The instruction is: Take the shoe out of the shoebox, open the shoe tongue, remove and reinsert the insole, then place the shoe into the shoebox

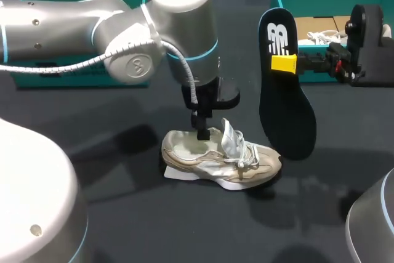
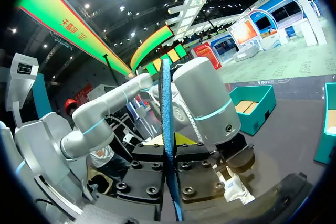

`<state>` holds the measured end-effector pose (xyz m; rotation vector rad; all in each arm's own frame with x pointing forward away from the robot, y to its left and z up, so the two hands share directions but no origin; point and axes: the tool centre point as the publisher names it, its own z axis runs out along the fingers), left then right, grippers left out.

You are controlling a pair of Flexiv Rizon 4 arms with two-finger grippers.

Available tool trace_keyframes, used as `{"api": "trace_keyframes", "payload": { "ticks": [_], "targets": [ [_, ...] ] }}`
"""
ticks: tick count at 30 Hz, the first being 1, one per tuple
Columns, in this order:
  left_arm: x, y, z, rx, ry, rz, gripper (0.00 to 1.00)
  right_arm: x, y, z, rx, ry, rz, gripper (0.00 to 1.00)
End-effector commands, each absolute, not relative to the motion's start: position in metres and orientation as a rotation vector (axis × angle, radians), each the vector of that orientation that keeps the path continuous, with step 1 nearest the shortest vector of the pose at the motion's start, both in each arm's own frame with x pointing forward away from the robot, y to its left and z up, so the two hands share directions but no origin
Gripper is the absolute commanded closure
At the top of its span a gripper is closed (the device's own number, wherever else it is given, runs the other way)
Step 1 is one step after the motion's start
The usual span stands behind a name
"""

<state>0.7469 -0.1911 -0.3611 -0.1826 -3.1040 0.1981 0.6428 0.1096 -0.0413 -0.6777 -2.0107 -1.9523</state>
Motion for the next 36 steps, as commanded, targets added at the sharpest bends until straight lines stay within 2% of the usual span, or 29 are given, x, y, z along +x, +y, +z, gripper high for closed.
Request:
{"api": "trace_keyframes", "payload": {
  "ticks": [1,6,14,18,22,24,25,26,36],
  "targets": [
    [0.752,-0.205,-0.374,-0.195,-3.081,0.160,0.27,0.643,0.111,-0.042,-0.679,-2.011,-1.952,1.00],
    [0.751,-0.204,-0.380,-0.200,-3.051,0.150,0.25,0.643,0.111,-0.042,-0.679,-2.011,-1.952,1.00],
    [0.742,-0.202,-0.386,-0.218,-3.019,0.132,0.30,0.643,0.111,-0.042,-0.679,-2.011,-1.952,1.00],
    [0.736,-0.200,-0.388,-0.214,-3.014,0.129,0.40,0.643,0.111,-0.042,-0.679,-2.011,-1.952,1.00],
    [0.731,-0.201,-0.389,-0.215,-3.014,0.120,0.58,0.643,0.111,-0.042,-0.679,-2.011,-1.952,1.00],
    [0.730,-0.201,-0.390,-0.213,-3.012,0.118,0.75,0.643,0.111,-0.042,-0.679,-2.011,-1.952,1.00],
    [0.730,-0.201,-0.390,-0.211,-3.011,0.118,0.94,0.643,0.111,-0.042,-0.679,-2.011,-1.952,1.00],
    [0.729,-0.202,-0.390,-0.210,-3.011,0.117,1.00,0.643,0.111,-0.042,-0.679,-2.011,-1.952,1.00],
    [0.726,-0.201,-0.388,-0.242,-2.983,0.148,1.00,0.643,0.111,-0.042,-0.679,-2.011,-1.952,1.00]
  ]
}}
